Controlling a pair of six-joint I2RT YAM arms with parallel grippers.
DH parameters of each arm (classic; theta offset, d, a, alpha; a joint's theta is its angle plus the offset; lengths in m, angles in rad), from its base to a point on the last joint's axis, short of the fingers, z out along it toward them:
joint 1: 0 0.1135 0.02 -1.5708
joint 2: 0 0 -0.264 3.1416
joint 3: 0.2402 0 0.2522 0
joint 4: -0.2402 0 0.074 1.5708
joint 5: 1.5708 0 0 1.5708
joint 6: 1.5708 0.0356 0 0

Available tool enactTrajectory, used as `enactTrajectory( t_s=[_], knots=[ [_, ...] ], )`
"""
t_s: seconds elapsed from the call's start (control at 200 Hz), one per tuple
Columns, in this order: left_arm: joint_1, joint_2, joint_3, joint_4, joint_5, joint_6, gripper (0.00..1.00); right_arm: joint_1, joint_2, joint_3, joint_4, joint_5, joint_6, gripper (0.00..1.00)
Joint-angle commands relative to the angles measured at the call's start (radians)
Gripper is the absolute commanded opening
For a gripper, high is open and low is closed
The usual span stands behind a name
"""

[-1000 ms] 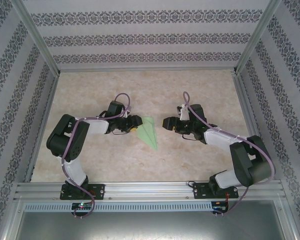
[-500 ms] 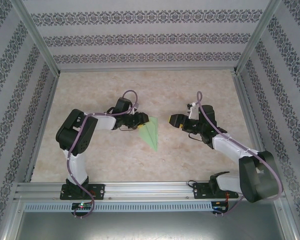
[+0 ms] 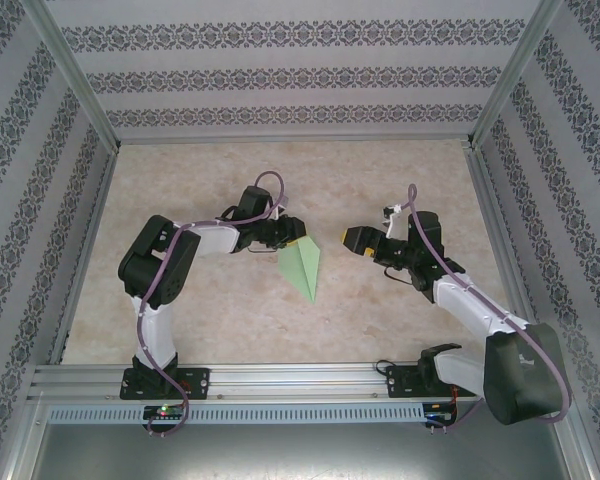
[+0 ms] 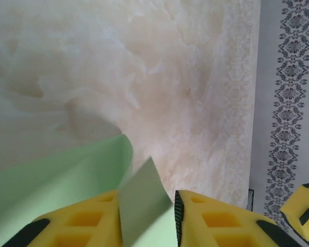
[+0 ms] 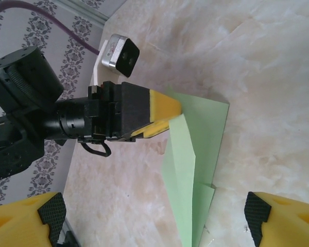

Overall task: Fold a paper plane with a square sheet of paper (fold left side to right side)
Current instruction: Turn over the paper at the center of the table.

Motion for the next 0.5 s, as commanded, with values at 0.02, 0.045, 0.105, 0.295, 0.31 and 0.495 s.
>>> enactTrajectory(
  t_s=[0.02, 0.045, 0.105, 0.295, 0.31, 0.495],
  knots=[
    [-0.015, -0.012, 0.015, 0.064, 0.030, -0.002, 0.18, -0.014, -0.018, -0.005, -0.004, -0.066, 0.001, 0.96],
    [-0.015, -0.017, 0.014, 0.064, 0.029, -0.001, 0.16, -0.014, -0.019, -0.004, -0.003, -0.070, 0.004, 0.97],
    [-0.015, -0.033, 0.013, 0.066, 0.025, 0.000, 0.12, -0.013, -0.016, -0.004, 0.008, -0.084, 0.017, 0.98],
    [-0.005, -0.118, 0.024, 0.018, 0.007, 0.028, 0.05, -0.013, -0.002, 0.002, 0.060, -0.146, 0.070, 0.98],
    [-0.003, -0.126, 0.026, 0.016, 0.007, 0.030, 0.05, -0.013, 0.000, 0.004, 0.064, -0.151, 0.075, 0.98],
    [0.054, -0.227, 0.051, 0.012, 0.007, -0.010, 0.04, -0.014, 0.001, 0.051, 0.122, -0.218, 0.134, 0.98]
  ],
)
